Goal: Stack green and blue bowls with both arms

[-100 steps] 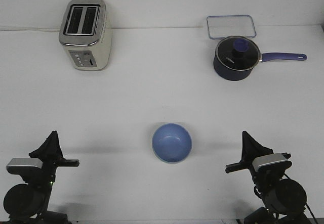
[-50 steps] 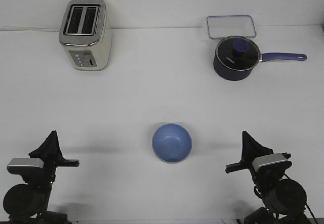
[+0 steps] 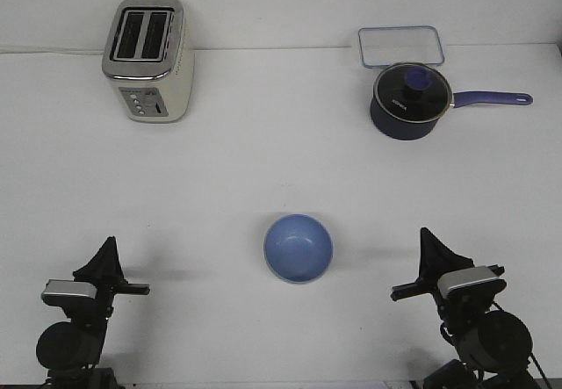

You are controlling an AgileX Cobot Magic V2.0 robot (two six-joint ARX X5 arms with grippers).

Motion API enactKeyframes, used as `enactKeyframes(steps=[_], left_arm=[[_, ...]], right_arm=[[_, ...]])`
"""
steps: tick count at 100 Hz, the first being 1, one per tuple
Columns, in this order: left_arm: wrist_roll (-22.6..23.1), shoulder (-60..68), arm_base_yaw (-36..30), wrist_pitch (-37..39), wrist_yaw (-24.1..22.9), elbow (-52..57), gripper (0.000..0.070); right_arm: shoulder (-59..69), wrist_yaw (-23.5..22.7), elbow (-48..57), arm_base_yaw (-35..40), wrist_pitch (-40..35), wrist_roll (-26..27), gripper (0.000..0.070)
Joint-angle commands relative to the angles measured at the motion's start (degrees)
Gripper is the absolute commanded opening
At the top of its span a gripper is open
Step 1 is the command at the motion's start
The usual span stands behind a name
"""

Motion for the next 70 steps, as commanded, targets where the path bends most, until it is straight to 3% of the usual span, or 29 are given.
enactKeyframes(steps=[1,70], left_arm=[[-0.8,-0.2,0.1,0.3,0.3,-1.2,0.0014],[-1.0,-0.1,0.0,0.7,0.3,-1.1,0.0014]], right_arm=[[-0.1,0.0,0.1,0.4,0.9,-0.2,0.0002],[-0.1,0.0,0.1,0.4,0.9,-0.2,0.0002]])
